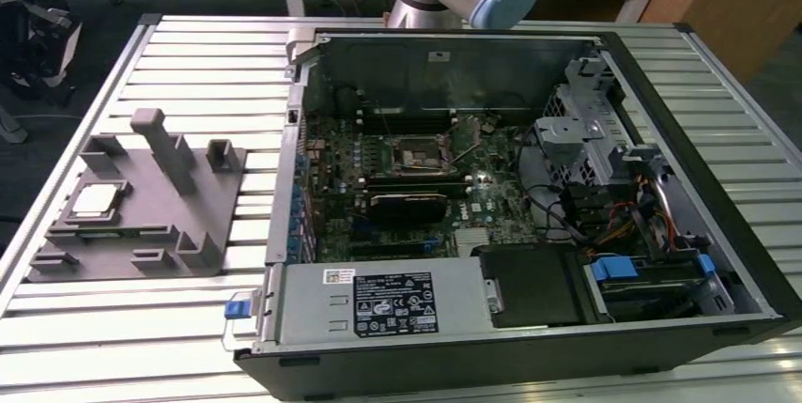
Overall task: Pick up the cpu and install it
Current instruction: 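Reach for the cpu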
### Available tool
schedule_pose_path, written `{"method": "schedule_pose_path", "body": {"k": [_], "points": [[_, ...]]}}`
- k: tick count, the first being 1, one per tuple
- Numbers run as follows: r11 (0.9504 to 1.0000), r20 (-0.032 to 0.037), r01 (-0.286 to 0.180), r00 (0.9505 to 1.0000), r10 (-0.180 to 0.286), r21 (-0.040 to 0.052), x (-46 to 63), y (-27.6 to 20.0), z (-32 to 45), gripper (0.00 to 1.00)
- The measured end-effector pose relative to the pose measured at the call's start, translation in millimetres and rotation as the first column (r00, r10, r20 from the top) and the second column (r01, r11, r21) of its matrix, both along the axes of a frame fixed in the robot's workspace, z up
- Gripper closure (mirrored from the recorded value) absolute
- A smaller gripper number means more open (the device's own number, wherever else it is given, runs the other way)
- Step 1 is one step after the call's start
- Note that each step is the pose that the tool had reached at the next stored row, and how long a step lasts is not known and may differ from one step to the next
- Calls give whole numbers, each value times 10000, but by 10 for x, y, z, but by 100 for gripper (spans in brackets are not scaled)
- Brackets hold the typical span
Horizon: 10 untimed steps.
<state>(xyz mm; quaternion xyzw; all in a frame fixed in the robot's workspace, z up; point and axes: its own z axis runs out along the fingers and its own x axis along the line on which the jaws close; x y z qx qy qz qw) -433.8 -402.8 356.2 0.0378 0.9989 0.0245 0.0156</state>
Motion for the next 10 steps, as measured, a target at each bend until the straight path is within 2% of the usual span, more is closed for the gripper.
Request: {"method": "schedule_pose_path", "body": {"k": [10], "points": [[10000,2,0,10000,0,1,-163,0,-181,89]]}}
